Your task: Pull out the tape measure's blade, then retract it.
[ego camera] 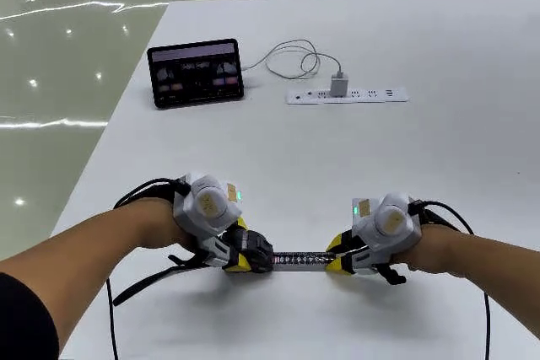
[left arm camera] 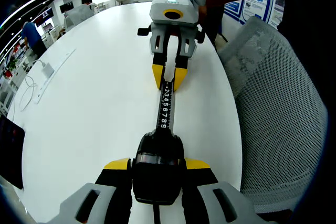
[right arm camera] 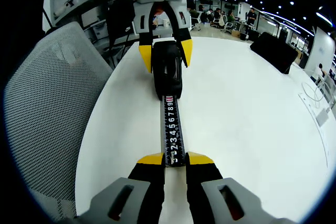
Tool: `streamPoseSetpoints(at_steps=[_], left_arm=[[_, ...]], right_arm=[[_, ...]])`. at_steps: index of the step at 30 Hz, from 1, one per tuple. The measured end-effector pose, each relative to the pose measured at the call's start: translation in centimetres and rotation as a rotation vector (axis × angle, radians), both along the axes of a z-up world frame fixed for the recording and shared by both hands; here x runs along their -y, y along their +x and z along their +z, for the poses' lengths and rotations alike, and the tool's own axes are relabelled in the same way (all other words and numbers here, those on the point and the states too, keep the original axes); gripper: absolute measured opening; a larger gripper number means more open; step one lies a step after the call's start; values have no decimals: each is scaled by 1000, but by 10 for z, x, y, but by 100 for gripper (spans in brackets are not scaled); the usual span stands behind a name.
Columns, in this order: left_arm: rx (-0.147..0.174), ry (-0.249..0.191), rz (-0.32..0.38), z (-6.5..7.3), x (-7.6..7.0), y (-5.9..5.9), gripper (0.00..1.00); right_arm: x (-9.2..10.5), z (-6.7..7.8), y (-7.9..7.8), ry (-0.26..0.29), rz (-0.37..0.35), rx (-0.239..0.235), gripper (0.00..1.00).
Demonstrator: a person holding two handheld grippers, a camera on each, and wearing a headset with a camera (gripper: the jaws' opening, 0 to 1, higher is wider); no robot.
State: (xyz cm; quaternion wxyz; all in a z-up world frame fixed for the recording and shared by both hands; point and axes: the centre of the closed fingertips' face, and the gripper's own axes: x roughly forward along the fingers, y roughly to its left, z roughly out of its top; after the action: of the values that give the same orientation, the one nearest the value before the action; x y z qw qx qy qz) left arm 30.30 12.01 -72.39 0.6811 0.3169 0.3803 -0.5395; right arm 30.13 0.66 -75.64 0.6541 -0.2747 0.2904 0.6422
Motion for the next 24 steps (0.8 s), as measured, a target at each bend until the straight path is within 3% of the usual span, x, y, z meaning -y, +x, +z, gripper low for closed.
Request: streamPoseSetpoints(at_steps=[24], left_arm=[[0,-4,6,-1,0,1,32]], right_arm=[[16,-2,2,-9,-8,7,10]])
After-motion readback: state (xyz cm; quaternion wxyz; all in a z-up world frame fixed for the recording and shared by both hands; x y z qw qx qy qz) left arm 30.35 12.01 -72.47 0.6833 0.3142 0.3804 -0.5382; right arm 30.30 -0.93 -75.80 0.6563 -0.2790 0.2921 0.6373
